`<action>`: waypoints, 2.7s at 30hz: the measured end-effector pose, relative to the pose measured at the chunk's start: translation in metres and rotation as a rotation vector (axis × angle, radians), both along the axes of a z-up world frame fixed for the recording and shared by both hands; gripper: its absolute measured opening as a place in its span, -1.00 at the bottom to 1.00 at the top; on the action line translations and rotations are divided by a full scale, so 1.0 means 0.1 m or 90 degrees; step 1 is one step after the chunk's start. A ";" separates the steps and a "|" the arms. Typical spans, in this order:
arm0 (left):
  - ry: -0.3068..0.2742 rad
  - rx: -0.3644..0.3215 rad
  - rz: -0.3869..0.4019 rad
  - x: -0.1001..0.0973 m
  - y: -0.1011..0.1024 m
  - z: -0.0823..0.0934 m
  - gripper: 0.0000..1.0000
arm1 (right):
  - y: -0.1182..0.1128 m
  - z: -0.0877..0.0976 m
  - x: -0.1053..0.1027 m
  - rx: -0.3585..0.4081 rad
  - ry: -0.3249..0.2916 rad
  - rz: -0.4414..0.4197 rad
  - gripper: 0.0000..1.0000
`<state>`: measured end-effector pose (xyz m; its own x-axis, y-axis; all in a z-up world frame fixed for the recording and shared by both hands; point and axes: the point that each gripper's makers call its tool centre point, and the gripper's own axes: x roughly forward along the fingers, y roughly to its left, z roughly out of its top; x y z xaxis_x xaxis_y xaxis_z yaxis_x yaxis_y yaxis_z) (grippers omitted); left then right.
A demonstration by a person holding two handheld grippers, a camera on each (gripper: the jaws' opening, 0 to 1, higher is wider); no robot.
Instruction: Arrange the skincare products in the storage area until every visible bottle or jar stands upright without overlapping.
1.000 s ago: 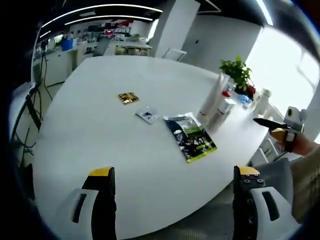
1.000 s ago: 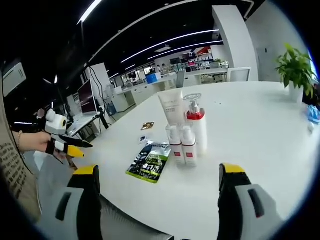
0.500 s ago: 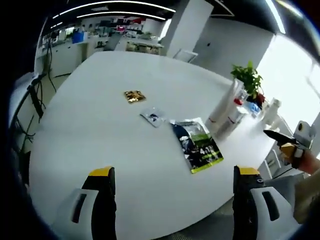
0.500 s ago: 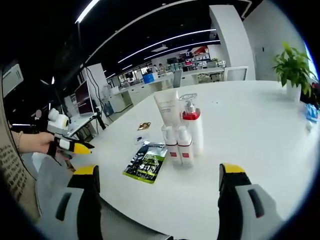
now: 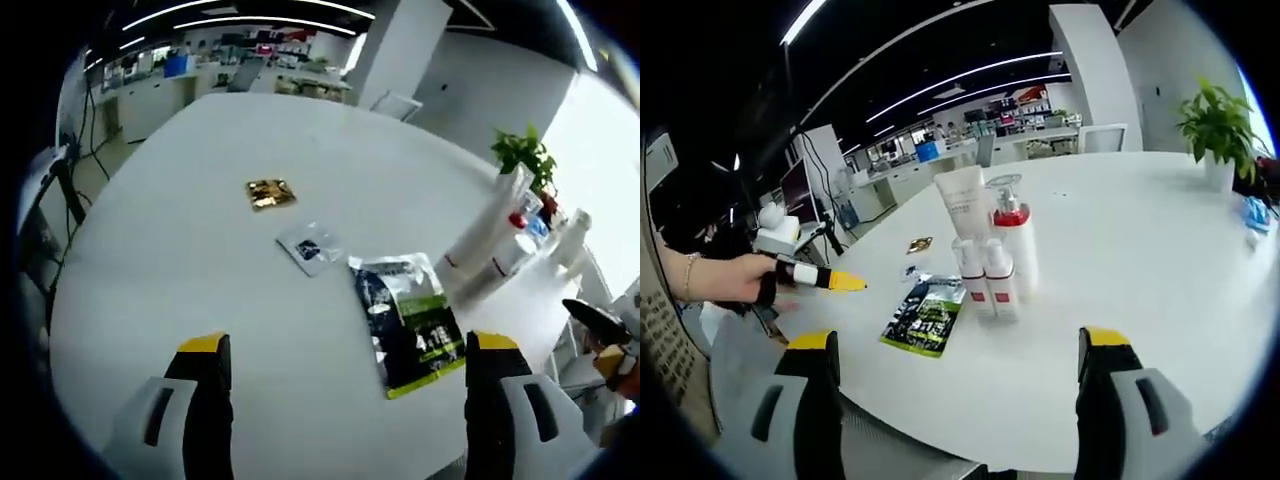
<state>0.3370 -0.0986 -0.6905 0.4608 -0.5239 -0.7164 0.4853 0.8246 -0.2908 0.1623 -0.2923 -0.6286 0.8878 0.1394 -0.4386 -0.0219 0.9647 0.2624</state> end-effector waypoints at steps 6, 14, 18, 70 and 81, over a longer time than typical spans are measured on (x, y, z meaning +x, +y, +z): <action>0.003 0.034 0.029 0.13 -0.10 -0.14 0.94 | -0.01 -0.04 -0.03 0.005 0.007 -0.011 0.99; 0.017 0.056 0.066 0.37 -0.26 -0.27 0.89 | -0.01 -0.11 -0.07 0.014 0.022 -0.023 0.99; 0.009 0.066 0.075 0.54 -0.34 -0.31 0.84 | -0.01 -0.15 -0.07 0.017 0.028 -0.025 0.99; -0.106 0.150 -0.024 1.04 -0.38 -0.40 -0.25 | 0.01 -0.27 0.00 0.032 0.050 -0.020 0.99; -0.169 0.106 -0.119 0.72 -0.37 -0.04 -0.25 | 0.19 -0.12 0.15 0.032 0.018 0.015 0.94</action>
<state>0.4087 -0.1359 -0.6945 0.5497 -0.5020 -0.6677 0.6721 0.7405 -0.0034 0.1771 -0.2733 -0.6406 0.8713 0.1832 -0.4552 -0.0371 0.9496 0.3112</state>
